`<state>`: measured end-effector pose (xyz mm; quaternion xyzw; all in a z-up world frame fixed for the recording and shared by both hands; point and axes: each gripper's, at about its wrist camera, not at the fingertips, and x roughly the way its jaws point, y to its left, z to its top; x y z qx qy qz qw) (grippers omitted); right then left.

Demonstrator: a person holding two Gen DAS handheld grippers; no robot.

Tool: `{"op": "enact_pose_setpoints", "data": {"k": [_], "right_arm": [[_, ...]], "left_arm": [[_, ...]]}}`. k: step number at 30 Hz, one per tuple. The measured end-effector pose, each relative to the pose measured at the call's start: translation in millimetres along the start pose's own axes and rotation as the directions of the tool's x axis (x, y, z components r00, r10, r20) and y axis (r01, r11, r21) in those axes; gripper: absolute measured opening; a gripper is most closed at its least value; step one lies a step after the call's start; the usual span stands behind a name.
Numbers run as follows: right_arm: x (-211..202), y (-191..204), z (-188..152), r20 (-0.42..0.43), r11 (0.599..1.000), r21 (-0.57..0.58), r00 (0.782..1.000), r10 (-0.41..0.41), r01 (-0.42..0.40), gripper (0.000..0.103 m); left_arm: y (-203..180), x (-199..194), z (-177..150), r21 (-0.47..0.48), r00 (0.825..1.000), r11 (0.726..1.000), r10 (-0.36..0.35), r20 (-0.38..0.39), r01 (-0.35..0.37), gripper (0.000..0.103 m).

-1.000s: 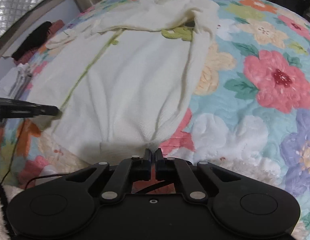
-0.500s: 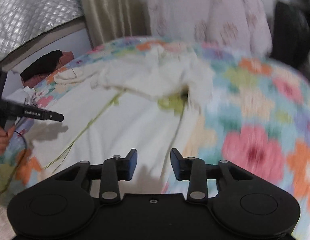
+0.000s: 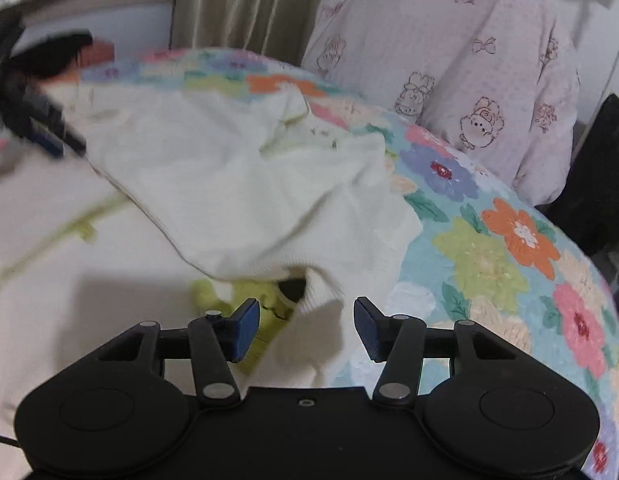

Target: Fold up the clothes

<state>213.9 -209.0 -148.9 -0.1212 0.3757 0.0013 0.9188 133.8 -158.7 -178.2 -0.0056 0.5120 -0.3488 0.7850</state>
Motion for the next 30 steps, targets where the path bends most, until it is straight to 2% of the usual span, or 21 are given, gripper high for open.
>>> {"op": "enact_pose_setpoints", "data": {"k": [2, 3, 4, 6, 9, 10, 11, 12, 13, 15, 17, 19, 21, 22, 24, 25, 26, 27, 28, 29, 30], "right_arm": [[13, -2, -3, -0.004, 0.999, 0.032, 1.0, -0.011, 0.011, 0.063], [20, -3, -5, -0.006, 0.999, 0.049, 1.0, -0.014, 0.015, 0.064], [26, -3, -7, -0.007, 0.998, 0.059, 1.0, -0.023, 0.023, 0.066], [40, -3, -8, 0.001, 0.996, 0.066, 0.998, -0.068, 0.067, 0.068], [55, -12, -6, 0.044, 0.977, 0.132, 0.983, -0.176, 0.169, 0.066], [55, -20, -5, 0.062, 0.969, 0.179, 0.981, -0.185, 0.171, 0.051], [50, -30, -4, 0.086, 0.956, 0.244, 0.978, -0.19, 0.164, 0.026], [42, -41, -5, 0.115, 0.935, 0.319, 0.973, -0.198, 0.153, 0.016], [32, -50, -8, 0.146, 0.909, 0.387, 0.963, -0.225, 0.154, 0.014], [8, -59, -23, 0.193, 0.85, 0.491, 0.928, -0.318, 0.189, 0.014], [8, -68, -42, 0.161, 0.813, 0.542, 0.924, -0.348, 0.212, 0.014], [20, -74, -55, 0.09, 0.789, 0.572, 0.94, -0.329, 0.222, 0.014], [22, -80, -61, 0.072, 0.761, 0.615, 0.946, -0.317, 0.208, 0.014], [16, -78, -58, 0.094, 0.767, 0.605, 0.937, -0.335, 0.214, 0.014], [-1, -67, -49, 0.169, 0.796, 0.547, 0.897, -0.409, 0.26, 0.014], [-9, -59, -46, 0.206, 0.805, 0.518, 0.87, -0.447, 0.29, 0.014], [-13, -53, -47, 0.213, 0.804, 0.503, 0.856, -0.471, 0.318, 0.014], [-12, -51, -50, 0.186, 0.798, 0.497, 0.856, -0.482, 0.341, 0.014], [-3, -52, -53, 0.124, 0.799, 0.49, 0.879, -0.461, 0.35, 0.015], [11, -59, -59, 0.038, 0.803, 0.497, 0.916, -0.4, 0.33, 0.019], [21, -65, -65, -0.029, 0.799, 0.523, 0.943, -0.331, 0.296, 0.028]], "left_arm": [[4, 16, 7, -0.034, 1.0, 0.999, -0.004, 0.004, 0.004, 0.071], [-1, 19, 7, -0.01, 1.0, 1.0, -0.009, 0.005, 0.009, 0.069], [-5, 22, 8, 0.013, 1.0, 1.0, -0.013, 0.007, 0.013, 0.055], [-14, 27, 9, 0.059, 1.0, 0.998, -0.023, 0.015, 0.022, 0.019], [-34, 1, 11, 0.108, 0.992, 0.994, -0.048, 0.117, 0.036, 0.017], [-40, -8, 12, 0.122, 0.987, 0.992, -0.061, 0.15, 0.043, 0.017], [-45, -20, 15, 0.125, 0.978, 0.989, -0.099, 0.184, 0.077, 0.017], [-50, -33, 17, 0.129, 0.967, 0.985, -0.137, 0.217, 0.111, 0.017], [-55, -44, 19, 0.133, 0.953, 0.98, -0.176, 0.246, 0.147, 0.017], [-64, -55, 17, 0.131, 0.924, 0.958, -0.28, 0.26, 0.253, 0.017], [-80, -46, 9, 0.163, 0.932, 0.955, -0.282, 0.229, 0.248, 0.017], [-95, -21, -1, 0.193, 0.952, 0.959, -0.243, 0.186, 0.207, 0.017], [-109, 2, -9, 0.224, 0.967, 0.96, -0.206, 0.149, 0.17, 0.016], [-113, 1, -9, 0.246, 0.961, 0.954, -0.217, 0.172, 0.172, 0.016], [-121, -1, -8, 0.288, 0.944, 0.941, -0.246, 0.222, 0.178, 0.016], [-121, -14, -8, 0.306, 0.916, 0.929, -0.295, 0.271, 0.208, 0.016], [-120, -26, -8, 0.311, 0.888, 0.919, -0.338, 0.312, 0.241, 0.016], [-119, -36, -8, 0.314, 0.861, 0.911, -0.372, 0.346, 0.267, 0.016], [-118, -35, -6, 0.301, 0.868, 0.917, -0.359, 0.343, 0.26, 0.016], [-117, -33, -5, 0.286, 0.877, 0.925, -0.342, 0.337, 0.251, 0.016], [-115, -22, -5, 0.267, 0.904, 0.938, -0.3, 0.305, 0.221, 0.016]]}}
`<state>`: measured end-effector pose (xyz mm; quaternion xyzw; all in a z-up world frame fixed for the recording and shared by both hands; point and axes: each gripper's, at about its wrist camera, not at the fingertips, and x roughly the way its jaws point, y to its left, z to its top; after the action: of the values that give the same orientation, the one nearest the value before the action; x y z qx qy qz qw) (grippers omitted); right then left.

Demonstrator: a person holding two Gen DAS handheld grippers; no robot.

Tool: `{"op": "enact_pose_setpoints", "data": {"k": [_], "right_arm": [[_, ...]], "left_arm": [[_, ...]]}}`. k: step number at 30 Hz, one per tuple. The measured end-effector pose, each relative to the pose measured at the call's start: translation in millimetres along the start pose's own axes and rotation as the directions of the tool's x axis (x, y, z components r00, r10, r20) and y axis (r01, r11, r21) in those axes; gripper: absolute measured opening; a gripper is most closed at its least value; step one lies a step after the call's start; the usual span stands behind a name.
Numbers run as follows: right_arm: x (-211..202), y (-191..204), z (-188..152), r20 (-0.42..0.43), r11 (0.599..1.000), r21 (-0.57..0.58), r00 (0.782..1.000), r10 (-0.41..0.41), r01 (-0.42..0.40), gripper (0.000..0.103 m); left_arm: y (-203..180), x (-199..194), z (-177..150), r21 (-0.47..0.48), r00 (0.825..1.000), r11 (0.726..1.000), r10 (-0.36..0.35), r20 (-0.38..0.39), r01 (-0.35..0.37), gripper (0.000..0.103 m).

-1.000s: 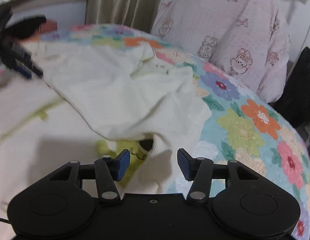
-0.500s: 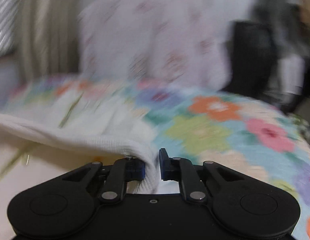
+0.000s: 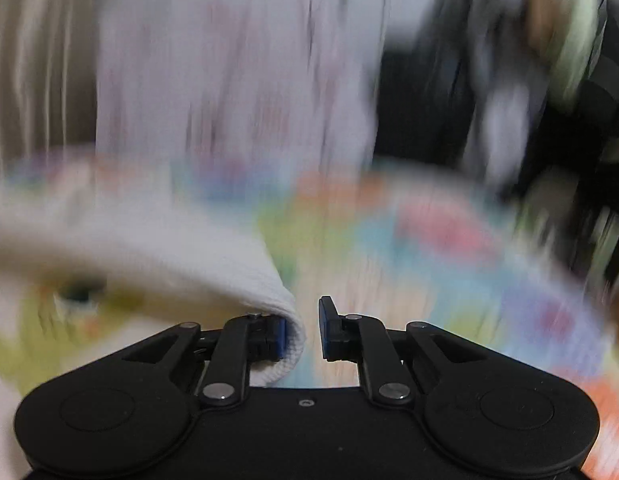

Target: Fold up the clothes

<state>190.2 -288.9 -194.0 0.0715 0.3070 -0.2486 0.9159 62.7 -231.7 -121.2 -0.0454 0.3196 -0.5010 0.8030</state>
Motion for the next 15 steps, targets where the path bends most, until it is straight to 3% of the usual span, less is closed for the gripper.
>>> {"op": "enact_pose_setpoints", "data": {"k": [1, 2, 4, 5, 7, 9, 10, 13, 15], "right_arm": [[12, -5, -4, -0.095, 0.999, 0.032, 0.995, 0.031, -0.028, 0.04], [16, -9, -4, -0.141, 0.997, 0.053, 0.988, 0.057, -0.05, 0.043], [3, -12, 5, -0.137, 0.994, 0.062, 0.985, 0.102, -0.094, 0.055], [-3, -14, 12, -0.161, 0.985, 0.061, 0.972, 0.169, -0.161, 0.055], [-15, -18, 25, -0.212, 0.931, 0.06, 0.907, 0.365, -0.361, 0.056], [-34, -18, 35, -0.218, 0.84, 0.033, 0.817, 0.534, -0.541, 0.06], [-43, -19, 41, -0.188, 0.815, 0.012, 0.799, 0.571, -0.579, 0.063], [-43, -25, 61, -0.08, 0.801, 0.003, 0.799, 0.597, -0.598, 0.069], [-10, -26, 74, -0.083, 0.831, 0.051, 0.827, 0.556, -0.553, 0.069]], "left_arm": [[5, 9, -5, -0.006, 0.998, 0.999, 0.036, -0.046, -0.036, 0.016], [8, 18, -10, -0.009, 0.994, 0.998, 0.069, -0.089, -0.07, 0.016], [21, 34, -23, -0.039, 0.978, 0.993, 0.103, -0.18, -0.112, 0.016], [27, 37, -28, -0.058, 0.974, 0.992, 0.099, -0.203, -0.112, 0.016], [37, 37, -34, -0.092, 0.97, 0.99, 0.087, -0.227, -0.11, 0.017], [39, 38, -35, -0.092, 0.97, 0.991, 0.078, -0.23, -0.101, 0.017], [38, 37, -35, -0.083, 0.97, 0.991, 0.079, -0.232, -0.101, 0.017], [31, 37, -32, -0.05, 0.966, 0.993, 0.089, -0.242, -0.104, 0.017], [27, 39, -27, -0.03, 0.963, 0.994, 0.095, -0.252, -0.106, 0.017]]}}
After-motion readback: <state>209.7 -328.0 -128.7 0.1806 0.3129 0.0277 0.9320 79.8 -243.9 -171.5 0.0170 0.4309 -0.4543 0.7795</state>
